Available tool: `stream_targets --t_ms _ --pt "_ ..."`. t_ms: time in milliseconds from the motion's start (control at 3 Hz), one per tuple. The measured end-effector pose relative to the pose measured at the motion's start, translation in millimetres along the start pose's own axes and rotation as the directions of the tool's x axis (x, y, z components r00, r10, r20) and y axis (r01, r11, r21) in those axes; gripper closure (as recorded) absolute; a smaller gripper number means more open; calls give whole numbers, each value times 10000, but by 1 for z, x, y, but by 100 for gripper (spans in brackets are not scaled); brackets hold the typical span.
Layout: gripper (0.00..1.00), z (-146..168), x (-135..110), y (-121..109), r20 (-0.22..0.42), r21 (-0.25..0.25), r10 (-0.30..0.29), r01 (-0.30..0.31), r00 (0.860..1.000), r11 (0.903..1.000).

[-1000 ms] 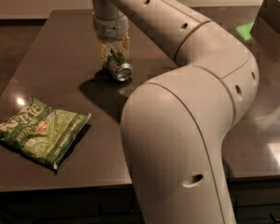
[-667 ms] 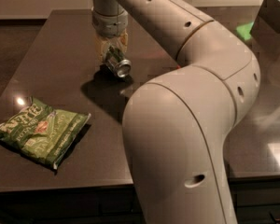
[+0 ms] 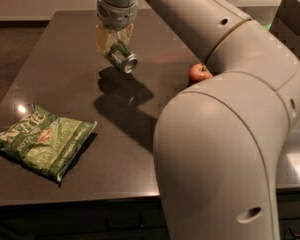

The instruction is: Place green can upright

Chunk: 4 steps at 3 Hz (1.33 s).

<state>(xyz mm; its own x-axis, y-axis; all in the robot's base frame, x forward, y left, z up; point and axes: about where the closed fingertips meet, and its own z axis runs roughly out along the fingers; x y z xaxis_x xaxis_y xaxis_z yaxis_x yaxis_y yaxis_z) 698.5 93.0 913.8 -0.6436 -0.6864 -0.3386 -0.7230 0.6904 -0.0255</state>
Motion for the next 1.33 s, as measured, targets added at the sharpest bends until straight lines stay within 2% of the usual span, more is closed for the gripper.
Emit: stream_targets --t_ms 333,667,1000,1333 --pt "100 -17 0 3 1483 55 -784 784 9858 9969" --pt "100 -20 5 3 2534 228 -1090 1067 9612 9940" --pt "100 -21 12 3 3584 357 -1404 1367 9230 9900" --pt "100 -23 15 2 4722 505 -1589 1534 8671 9869"
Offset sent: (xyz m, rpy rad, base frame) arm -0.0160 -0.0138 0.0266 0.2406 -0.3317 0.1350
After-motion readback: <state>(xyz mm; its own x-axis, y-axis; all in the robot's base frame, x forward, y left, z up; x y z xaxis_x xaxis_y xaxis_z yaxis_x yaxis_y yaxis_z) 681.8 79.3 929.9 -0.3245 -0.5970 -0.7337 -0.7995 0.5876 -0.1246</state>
